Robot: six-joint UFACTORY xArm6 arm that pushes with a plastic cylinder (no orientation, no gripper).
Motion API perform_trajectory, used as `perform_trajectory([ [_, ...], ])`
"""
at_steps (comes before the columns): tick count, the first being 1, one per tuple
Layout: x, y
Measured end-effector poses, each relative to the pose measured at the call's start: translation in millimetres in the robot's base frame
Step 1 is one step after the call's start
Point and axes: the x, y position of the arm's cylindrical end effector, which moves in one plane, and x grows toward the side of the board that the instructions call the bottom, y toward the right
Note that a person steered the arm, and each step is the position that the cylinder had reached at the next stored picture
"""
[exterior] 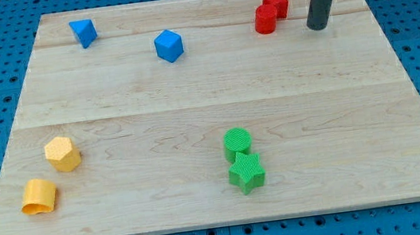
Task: Separate the red circle and red star
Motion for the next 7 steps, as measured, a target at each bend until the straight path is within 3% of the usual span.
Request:
perform_trajectory([
  [2,-27.5,-60.5],
  [6,1.8,-131.2],
  [7,37.6,-139.3],
])
